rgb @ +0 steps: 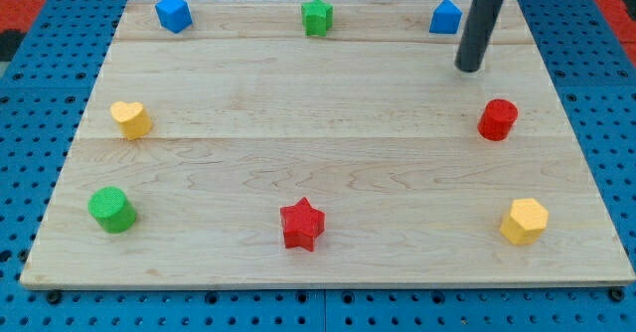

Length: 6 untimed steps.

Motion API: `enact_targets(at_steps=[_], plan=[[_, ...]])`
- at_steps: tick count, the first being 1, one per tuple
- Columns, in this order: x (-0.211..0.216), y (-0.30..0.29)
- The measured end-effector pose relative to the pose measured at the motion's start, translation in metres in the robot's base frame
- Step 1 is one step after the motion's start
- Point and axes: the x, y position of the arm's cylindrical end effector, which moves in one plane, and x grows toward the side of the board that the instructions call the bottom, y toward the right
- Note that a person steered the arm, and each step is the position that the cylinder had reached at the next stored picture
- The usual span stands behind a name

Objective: Push the triangle diagonal to the bottom right of the green star

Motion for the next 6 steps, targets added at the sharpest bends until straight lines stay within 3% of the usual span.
enact_targets(at_steps=[1,2,3,4,5,6], plan=[[-0.045,0.059],[-0.096,0.073],[-0.09,0.007],[-0.043,-0.069],[-0.062,-0.023],[-0.114,-0.009]])
